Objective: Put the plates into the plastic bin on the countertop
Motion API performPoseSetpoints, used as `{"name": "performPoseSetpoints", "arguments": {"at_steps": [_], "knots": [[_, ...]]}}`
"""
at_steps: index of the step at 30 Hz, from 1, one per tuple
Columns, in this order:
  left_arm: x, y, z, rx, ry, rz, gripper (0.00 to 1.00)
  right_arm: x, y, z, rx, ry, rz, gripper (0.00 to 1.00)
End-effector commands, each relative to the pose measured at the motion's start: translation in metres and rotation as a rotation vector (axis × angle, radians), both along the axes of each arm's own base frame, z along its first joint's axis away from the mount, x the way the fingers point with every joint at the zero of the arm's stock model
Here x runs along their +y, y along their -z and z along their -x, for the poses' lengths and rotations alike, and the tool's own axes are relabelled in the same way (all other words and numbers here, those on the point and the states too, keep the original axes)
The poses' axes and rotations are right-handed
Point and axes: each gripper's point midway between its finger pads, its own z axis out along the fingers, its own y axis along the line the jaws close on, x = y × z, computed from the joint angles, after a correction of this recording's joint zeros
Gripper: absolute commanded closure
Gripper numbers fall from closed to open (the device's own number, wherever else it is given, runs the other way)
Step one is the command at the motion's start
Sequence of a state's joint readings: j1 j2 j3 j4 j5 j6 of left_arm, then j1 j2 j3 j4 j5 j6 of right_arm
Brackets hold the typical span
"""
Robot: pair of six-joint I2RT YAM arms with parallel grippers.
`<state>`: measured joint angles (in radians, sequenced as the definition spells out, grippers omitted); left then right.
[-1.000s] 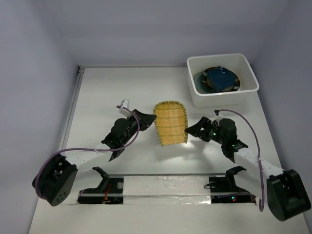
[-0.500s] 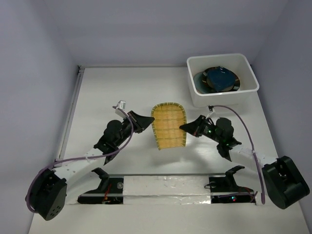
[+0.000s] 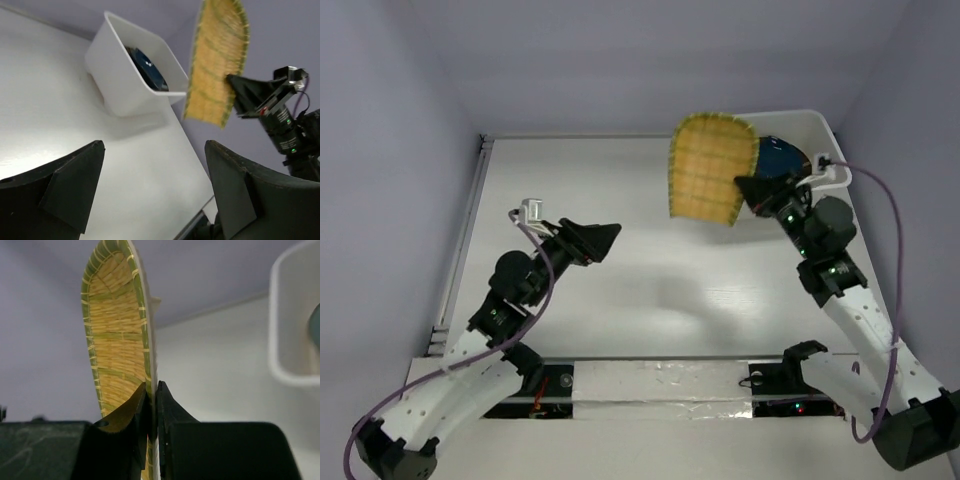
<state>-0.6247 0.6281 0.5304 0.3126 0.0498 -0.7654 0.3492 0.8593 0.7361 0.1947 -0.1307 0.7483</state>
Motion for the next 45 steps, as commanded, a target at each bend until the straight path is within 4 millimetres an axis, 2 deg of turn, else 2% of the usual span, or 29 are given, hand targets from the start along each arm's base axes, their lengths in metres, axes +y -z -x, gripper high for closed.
{"name": "performPoseSetpoints", "arguments": {"at_steps": [1,2,3,4,5,6,8,10,11,13,14,18,22,23,25,28,29,30,31,33,34,38,39,40,41,42,43,44,45], "knots": [[0.031,-0.012,0.005,-0.048,-0.115,-0.091,0.2,-0.066,-0.058,-0.033,-0.101,0.288,0.015,1.0],[0.039,-0.019,0.006,-0.066,-0.144,-0.097,0.1,-0.077,-0.062,-0.041,-0.099,0.321,0.014,1.0],[0.044,-0.016,0.009,-0.055,-0.156,-0.118,0.09,-0.088,-0.065,-0.049,-0.095,0.361,0.016,1.0],[0.051,-0.023,0.013,-0.072,-0.173,-0.114,0.05,-0.106,-0.069,-0.067,-0.081,0.421,0.028,1.0],[0.059,-0.03,0.014,-0.091,-0.204,-0.13,0.01,-0.115,-0.063,-0.077,-0.048,0.453,0.056,1.0],[0.064,-0.026,0.016,-0.079,-0.221,-0.159,0.01,-0.123,-0.06,-0.087,-0.024,0.479,0.071,1.0],[0.079,-0.034,0.02,-0.099,-0.277,-0.171,0.01,-0.136,-0.052,-0.113,0.034,0.493,0.096,1.0],[0.09,-0.034,0.023,-0.105,-0.31,-0.198,0.01,-0.141,-0.046,-0.128,0.06,0.493,0.102,1.0],[0.096,-0.037,0.026,-0.116,-0.326,-0.21,0.01,-0.152,-0.04,-0.141,0.09,0.516,0.108,1.0],[0.1,-0.039,0.029,-0.128,-0.334,-0.223,0.01,-0.158,-0.033,-0.153,0.117,0.536,0.12,1.0],[0.103,-0.04,0.029,-0.133,-0.345,-0.229,0.01,-0.172,-0.022,-0.157,0.163,0.561,0.129,1.0],[0.104,-0.036,0.031,-0.133,-0.341,-0.254,0.01,-0.186,0.013,-0.186,0.255,0.522,0.119,1.0],[0.101,-0.035,0.031,-0.136,-0.324,-0.267,0.01,-0.197,0.041,-0.198,0.33,0.516,0.119,1.0],[0.099,-0.034,0.032,-0.138,-0.315,-0.27,0.01,-0.198,0.044,-0.199,0.335,0.519,0.124,1.0],[0.098,-0.034,0.031,-0.139,-0.307,-0.275,0.01,-0.199,0.055,-0.201,0.361,0.518,0.135,0.92],[0.096,-0.033,0.03,-0.138,-0.299,-0.282,0.01,-0.202,0.066,-0.201,0.388,0.534,0.149,0.66],[0.095,-0.032,0.031,-0.137,-0.297,-0.283,0.01,-0.203,0.071,-0.201,0.398,0.538,0.153,0.51],[0.095,-0.032,0.031,-0.138,-0.296,-0.284,0.01,-0.205,0.072,-0.201,0.4,0.545,0.154,0.43],[0.096,-0.032,0.031,-0.139,-0.296,-0.286,0.01,-0.206,0.072,-0.2,0.401,0.551,0.155,0.27],[0.096,-0.034,0.032,-0.148,-0.295,-0.283,0.01,-0.214,0.067,-0.196,0.394,0.587,0.159,0.16],[0.096,-0.034,0.032,-0.149,-0.295,-0.286,0.01,-0.215,0.062,-0.194,0.382,0.595,0.159,0.14],[0.096,-0.034,0.029,-0.141,-0.302,-0.311,0.01,-0.215,0.021,-0.174,0.261,0.621,0.143,0.13],[0.097,-0.035,0.029,-0.14,-0.306,-0.314,0.01,-0.213,-0.004,-0.16,0.198,0.627,0.128,0.13],[0.097,-0.035,0.028,-0.139,-0.307,-0.319,0.01,-0.209,-0.001,-0.15,0.2,0.617,0.12,0.14],[0.097,-0.037,0.027,-0.144,-0.311,-0.32,0.01,-0.204,-0.021,-0.143,0.121,0.605,0.083,0.19],[0.098,-0.041,0.027,-0.154,-0.314,-0.314,0.01,-0.198,-0.031,-0.132,0.082,0.584,0.063,0.25],[0.097,-0.043,0.026,-0.157,-0.314,-0.314,0.01,-0.184,-0.041,-0.106,0.029,0.531,0.04,0.35],[0.097,-0.045,0.026,-0.165,-0.316,-0.319,0.01,-0.175,-0.049,-0.093,-0.007,0.494,0.002,0.62],[0.098,-0.052,0.026,-0.177,-0.32,-0.313,0.01,-0.167,-0.064,-0.078,-0.077,0.462,-0.018,0.75]]}}
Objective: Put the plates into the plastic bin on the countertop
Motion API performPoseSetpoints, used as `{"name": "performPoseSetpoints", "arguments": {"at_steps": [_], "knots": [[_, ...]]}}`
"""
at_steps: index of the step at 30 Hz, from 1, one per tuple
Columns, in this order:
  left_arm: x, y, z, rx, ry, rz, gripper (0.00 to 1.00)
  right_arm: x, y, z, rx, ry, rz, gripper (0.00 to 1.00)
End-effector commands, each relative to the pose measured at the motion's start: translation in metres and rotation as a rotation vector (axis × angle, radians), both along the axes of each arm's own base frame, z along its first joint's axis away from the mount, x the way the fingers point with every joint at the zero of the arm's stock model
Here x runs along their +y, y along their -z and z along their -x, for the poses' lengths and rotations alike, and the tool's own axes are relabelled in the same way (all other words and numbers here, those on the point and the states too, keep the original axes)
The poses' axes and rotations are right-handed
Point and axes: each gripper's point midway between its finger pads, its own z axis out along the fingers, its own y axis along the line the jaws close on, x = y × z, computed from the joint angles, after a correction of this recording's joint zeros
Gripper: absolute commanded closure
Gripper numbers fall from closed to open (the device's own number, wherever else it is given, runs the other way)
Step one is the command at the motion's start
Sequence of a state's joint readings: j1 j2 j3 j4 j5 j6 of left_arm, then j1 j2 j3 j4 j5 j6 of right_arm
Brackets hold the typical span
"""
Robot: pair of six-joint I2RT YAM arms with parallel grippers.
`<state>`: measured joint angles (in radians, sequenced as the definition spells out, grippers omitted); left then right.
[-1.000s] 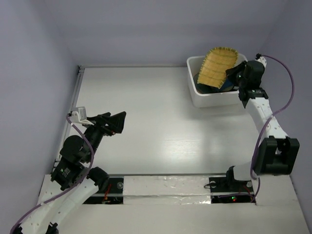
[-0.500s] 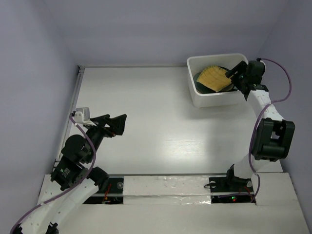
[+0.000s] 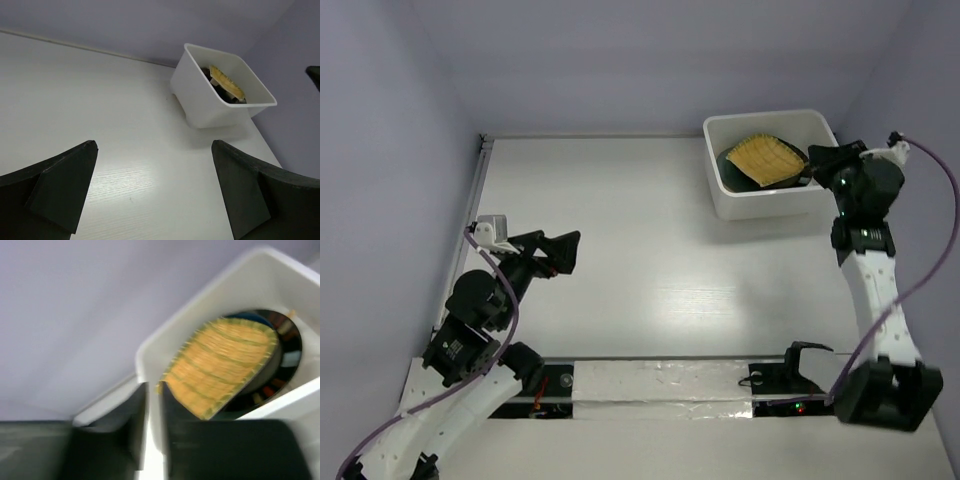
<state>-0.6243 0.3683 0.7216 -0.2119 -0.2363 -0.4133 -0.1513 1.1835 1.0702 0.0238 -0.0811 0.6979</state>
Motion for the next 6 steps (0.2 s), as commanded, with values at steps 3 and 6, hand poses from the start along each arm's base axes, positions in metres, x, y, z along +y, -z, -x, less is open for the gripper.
{"name": "performPoseSetpoints", "arguments": {"at_steps": [3,6], "knots": [[0.0,-0.042,-0.001,-0.097,0.007,0.01,0.01,0.048,-0.085,0.096,-0.413,-0.189,-0.039,0.94],[-0.006,-0.042,-0.005,-0.085,0.021,0.001,0.01,0.059,-0.098,0.148,-0.507,-0.213,-0.005,0.93]]}}
